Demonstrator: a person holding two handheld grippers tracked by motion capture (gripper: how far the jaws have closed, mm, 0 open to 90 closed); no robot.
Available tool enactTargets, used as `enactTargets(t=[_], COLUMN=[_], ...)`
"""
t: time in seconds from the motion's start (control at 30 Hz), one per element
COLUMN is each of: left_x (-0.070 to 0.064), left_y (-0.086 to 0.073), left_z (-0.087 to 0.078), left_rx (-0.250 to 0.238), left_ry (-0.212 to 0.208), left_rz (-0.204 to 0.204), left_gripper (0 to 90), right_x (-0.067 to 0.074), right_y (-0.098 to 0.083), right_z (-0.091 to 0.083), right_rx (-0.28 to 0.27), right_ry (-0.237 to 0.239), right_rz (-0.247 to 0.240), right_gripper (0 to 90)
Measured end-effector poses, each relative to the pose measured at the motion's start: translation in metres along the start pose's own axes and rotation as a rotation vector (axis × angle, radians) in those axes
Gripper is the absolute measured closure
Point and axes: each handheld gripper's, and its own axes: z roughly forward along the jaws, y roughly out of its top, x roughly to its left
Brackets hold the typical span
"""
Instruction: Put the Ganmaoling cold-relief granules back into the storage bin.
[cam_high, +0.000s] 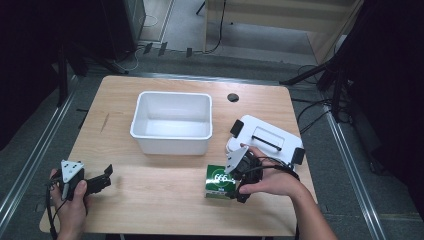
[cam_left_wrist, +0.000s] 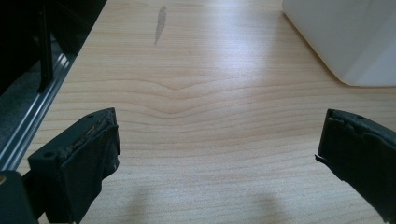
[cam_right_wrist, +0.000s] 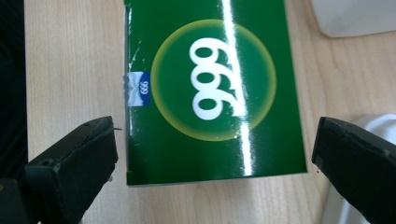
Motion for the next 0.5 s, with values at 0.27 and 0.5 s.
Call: enactTargets(t=[0.27,0.5], left_x=[0.0,0.0], left_y=[0.0,0.0], left_z=[0.0,0.0], left_rx=[0.0,0.0], left_ry=[-0.001,-0.002], left_rz=[0.0,-0.002], left_gripper=[0.0,0.0], right_x=[0.002,0.003], right_y=[0.003,0.004], right_z=[0.007,0.013], right_rx=[0.023,0.045], right_ry=[0.021,0.022], right_rz=[-0.016,-0.026], right_gripper=[0.2,0.2])
